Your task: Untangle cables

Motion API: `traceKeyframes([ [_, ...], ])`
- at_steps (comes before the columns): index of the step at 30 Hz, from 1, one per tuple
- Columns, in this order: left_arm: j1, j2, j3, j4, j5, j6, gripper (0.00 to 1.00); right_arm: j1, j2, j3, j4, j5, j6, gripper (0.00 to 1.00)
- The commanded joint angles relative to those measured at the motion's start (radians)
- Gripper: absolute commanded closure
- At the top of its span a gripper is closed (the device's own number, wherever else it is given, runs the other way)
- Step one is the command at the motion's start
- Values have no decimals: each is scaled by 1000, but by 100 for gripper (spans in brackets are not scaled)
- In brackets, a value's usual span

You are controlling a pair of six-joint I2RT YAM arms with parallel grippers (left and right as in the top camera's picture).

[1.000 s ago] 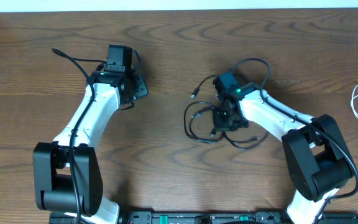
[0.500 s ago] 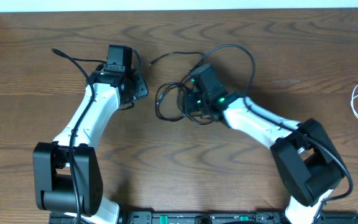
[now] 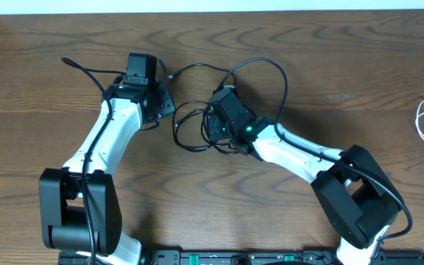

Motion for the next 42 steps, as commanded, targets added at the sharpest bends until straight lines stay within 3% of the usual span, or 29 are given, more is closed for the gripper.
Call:
traceKeyframes([
  [1, 1, 10, -9, -3, -1, 12, 81, -8, 10, 18, 32, 29, -3, 45],
  [2, 1, 10, -9, -7, 8, 12, 92, -16, 10, 18, 45, 31, -2, 43],
  [9, 1, 10, -9, 5, 162, 12, 92, -91, 10, 18, 71, 31, 25, 32],
  [13, 0, 10, -9, 5, 179, 12, 92, -158, 10, 18, 61, 31, 72, 23],
  [15, -3, 10, -9, 5, 179, 12, 92, -187, 10, 18, 42, 31, 71, 12],
  [16, -6, 10, -9, 6, 179, 12, 92, -199, 10, 18, 25, 32, 68, 1],
  [21, -42, 10, -9, 16, 179, 11, 91, -248, 10, 18, -96, 159, 26, 1],
  [25, -81, 11, -9, 31, 178, 11, 78, -286, 10, 18, -179, 304, -56, 1],
  [29, -130, 11, -9, 43, 178, 12, 69, -335, 10, 14, -219, 303, -55, 1],
  [35, -197, 13, -9, 58, 176, 11, 66, -409, 11, 13, -288, 300, -55, 1],
  [41, -266, 41, -9, 58, -7, -50, 65, -446, 11, 13, -368, 300, -55, 1],
  [42, -274, 48, -9, 60, -27, -55, 61, -446, 11, 13, -367, 300, -55, 1],
])
